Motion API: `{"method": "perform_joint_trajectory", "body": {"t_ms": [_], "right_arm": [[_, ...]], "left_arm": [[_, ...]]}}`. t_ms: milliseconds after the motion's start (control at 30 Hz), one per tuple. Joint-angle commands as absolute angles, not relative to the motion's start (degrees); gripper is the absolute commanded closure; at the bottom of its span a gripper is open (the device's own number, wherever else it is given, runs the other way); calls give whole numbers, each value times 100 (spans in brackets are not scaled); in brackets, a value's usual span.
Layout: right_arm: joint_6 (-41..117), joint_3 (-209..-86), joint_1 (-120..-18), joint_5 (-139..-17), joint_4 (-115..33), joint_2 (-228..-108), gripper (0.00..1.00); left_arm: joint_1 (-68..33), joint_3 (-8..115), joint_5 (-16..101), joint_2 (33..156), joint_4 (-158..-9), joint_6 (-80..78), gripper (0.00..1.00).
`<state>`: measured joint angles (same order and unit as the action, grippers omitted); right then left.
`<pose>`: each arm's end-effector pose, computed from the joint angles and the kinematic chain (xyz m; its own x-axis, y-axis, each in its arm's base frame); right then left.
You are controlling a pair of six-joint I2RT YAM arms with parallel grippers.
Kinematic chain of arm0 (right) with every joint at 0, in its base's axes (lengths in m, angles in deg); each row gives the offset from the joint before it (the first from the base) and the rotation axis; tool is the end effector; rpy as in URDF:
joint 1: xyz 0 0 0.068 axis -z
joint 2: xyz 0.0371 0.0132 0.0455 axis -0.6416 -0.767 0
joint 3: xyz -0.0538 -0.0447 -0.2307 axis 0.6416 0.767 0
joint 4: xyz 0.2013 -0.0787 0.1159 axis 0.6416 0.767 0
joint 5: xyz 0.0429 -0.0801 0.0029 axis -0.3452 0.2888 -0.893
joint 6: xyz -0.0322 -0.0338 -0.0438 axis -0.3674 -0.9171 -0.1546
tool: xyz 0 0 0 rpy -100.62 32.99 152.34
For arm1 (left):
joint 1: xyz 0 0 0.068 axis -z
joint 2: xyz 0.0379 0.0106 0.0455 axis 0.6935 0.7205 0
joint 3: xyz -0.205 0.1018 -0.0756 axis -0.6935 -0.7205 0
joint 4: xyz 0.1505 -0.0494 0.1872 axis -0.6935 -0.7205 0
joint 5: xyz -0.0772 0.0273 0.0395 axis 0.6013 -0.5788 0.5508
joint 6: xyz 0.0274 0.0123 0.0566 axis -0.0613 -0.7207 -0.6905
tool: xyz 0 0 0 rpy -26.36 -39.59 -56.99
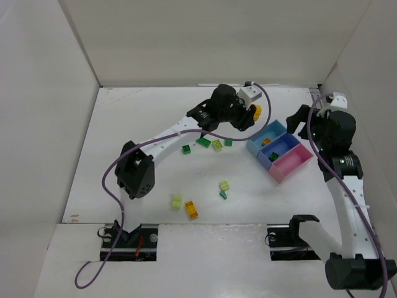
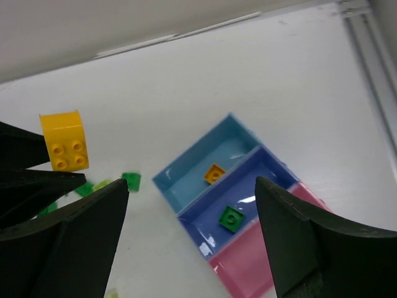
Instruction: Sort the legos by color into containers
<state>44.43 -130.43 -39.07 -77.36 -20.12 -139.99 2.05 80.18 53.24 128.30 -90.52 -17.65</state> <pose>0.2210 0.0032 0.3443 -0.2965 0.2309 -0.9267 -0.0432 0.9661 0.2545 0.2993 -0.3327 0.3186 -0.0959 0.2289 -0.9687 0.9118 0.4106 0.0068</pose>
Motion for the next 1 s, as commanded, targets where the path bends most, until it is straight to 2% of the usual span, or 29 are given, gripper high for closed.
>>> {"method": "perform_joint_trajectory", "body": {"t_ms": [0,100,267,533,733,967], "right_arm": [[4668,-13086,-3781,-6010,-1249,-13567,12],[4669,-13226,-3780,-5351,-1029,-13329,9],[4669,-13279,-3780,-5190,-861,-13259,9],[4564,-13279,-3728,-5242,-694,-13522,9],[4564,-13227,-3728,-5347,-633,-13470,9],[4502,-13227,-3728,-5348,-528,-13417,8]], "left_arm": [[284,8788,5553,13195,-9482,-1868,100],[285,9579,5815,13836,-9754,-1868,100],[460,10834,5940,14918,-10141,-1868,100],[461,10855,6151,15253,-9712,-1508,99],[513,10933,5747,15612,-9772,-1279,95],[513,11119,5694,15719,-9860,-1173,64]]}}
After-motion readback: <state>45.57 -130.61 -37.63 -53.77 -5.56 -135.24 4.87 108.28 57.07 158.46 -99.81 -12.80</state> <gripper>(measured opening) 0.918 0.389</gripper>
